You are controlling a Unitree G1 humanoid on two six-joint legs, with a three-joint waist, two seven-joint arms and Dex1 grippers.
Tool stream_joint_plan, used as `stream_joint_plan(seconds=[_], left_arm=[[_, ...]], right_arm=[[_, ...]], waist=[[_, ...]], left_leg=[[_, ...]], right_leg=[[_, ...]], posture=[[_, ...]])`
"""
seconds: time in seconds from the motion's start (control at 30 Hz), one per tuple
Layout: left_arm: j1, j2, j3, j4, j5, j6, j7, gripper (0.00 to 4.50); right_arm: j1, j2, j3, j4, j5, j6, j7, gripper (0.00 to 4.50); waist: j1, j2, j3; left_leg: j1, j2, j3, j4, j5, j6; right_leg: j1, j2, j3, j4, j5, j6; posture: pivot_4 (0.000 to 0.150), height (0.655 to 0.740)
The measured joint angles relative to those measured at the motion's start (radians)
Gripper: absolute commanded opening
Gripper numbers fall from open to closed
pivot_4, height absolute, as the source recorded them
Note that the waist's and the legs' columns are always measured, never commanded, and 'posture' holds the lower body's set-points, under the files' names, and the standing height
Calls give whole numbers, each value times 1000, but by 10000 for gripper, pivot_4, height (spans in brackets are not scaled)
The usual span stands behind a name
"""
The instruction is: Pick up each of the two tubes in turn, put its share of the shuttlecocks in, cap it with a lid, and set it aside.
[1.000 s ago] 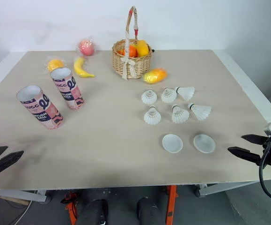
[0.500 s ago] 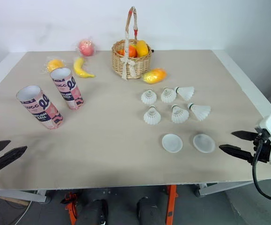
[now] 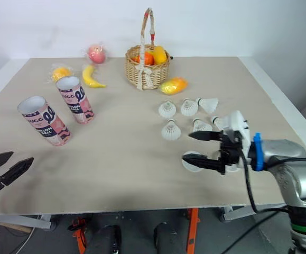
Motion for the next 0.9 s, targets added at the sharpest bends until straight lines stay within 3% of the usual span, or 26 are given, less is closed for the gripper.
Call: stream_joint_plan(seconds=[0.13,0.3,0.9], left_arm=[[-45,-27,-50,41,77,-115,16,45000],[-174,-35,-123,161,111,-196,6,45000],[-631,-35,-308,692,164,-329,-105,45000]], right_arm=[[-93,69,140,17,-120,-32,-78,44619],[-157,181,210,59,-218,-78,-182,44619],[-90,178,150,-121,-173,-44,-244,44619]], waist=[[2,-3,-2],[6,-4,-2],[5,-5,-3]], left_leg=[[-1,0,0,0,0,0],[-3,0,-1,0,0,0],[-4,1,-2,1,0,0]], right_leg=[[-1,0,-1,0,1,-2],[-2,0,-3,0,2,-3],[-2,2,-4,0,7,2]], posture=[[1500,7400],[1500,7400],[1500,7400]])
